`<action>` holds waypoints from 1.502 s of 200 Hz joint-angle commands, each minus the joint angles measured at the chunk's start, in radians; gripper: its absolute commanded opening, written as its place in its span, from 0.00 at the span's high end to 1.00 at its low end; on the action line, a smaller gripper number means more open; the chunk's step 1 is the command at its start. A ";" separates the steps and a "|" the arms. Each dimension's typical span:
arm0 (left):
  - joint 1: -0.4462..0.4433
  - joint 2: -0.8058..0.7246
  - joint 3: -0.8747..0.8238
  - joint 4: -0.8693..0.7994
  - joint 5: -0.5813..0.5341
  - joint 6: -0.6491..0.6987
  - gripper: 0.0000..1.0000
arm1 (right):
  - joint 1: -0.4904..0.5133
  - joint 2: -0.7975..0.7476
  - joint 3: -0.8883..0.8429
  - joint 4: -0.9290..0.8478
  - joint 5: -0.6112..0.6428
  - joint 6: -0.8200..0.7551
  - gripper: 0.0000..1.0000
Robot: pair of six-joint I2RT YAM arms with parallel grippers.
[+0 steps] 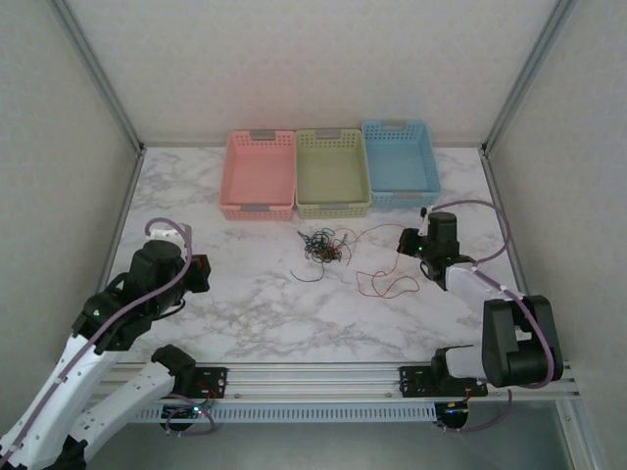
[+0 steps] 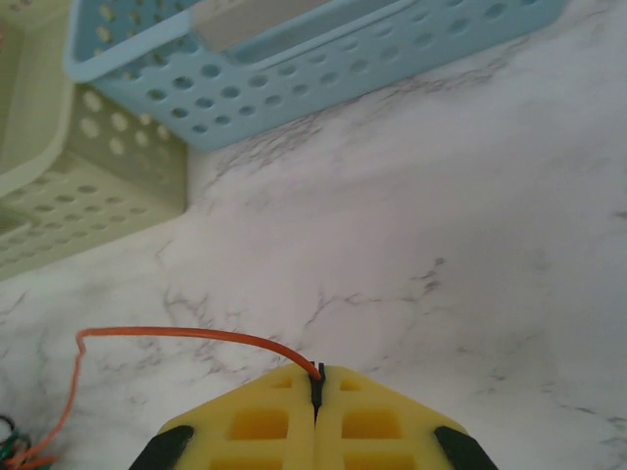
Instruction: Untangle the cables
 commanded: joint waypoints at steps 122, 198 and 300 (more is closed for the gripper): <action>-0.205 0.699 0.221 0.388 0.323 0.002 0.44 | 0.044 -0.048 0.009 -0.029 -0.070 -0.066 1.00; -0.307 0.888 0.257 0.420 0.366 0.010 0.59 | 0.044 -0.038 0.010 -0.043 -0.067 -0.069 1.00; -0.370 1.179 0.443 0.366 0.291 0.025 0.66 | 0.045 -0.025 0.009 -0.041 -0.069 -0.065 1.00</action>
